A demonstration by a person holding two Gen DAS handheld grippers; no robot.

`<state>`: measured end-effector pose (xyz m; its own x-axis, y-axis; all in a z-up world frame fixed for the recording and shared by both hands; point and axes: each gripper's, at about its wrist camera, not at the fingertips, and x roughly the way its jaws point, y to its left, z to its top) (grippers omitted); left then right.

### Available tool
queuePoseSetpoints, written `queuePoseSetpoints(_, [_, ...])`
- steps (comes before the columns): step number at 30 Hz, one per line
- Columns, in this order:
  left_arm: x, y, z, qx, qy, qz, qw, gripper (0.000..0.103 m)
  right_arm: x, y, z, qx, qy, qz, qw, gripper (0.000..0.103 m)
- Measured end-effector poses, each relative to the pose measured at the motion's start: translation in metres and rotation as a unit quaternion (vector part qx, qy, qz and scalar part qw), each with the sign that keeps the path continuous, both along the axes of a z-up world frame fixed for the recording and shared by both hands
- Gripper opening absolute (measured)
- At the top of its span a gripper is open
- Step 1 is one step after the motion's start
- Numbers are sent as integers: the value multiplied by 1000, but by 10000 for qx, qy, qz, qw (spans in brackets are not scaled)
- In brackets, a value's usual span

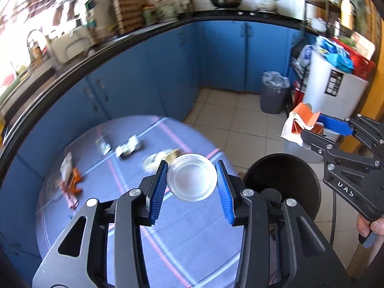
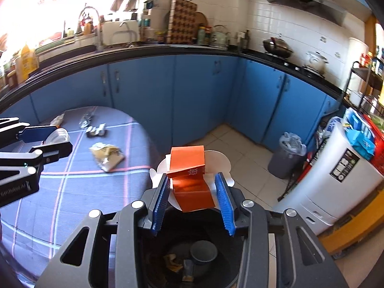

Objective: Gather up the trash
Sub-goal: 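Drop the white cap into the bin with the left tool while the right tool drops the orange carton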

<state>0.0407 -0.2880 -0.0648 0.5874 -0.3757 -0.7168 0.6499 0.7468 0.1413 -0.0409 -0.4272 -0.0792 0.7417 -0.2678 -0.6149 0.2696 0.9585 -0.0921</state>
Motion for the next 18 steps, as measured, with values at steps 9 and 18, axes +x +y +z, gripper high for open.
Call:
queuePoseSetpoints(9, [-18, -59, 2, 93, -60, -507, 9987, 42, -16, -31, -4, 230, 64, -161, 9996, 51])
queuePoseSetpoints(18, [-28, -90, 3, 119, -76, -774, 9969, 42, -29, -53, -7, -26, 31, -723, 9974, 83])
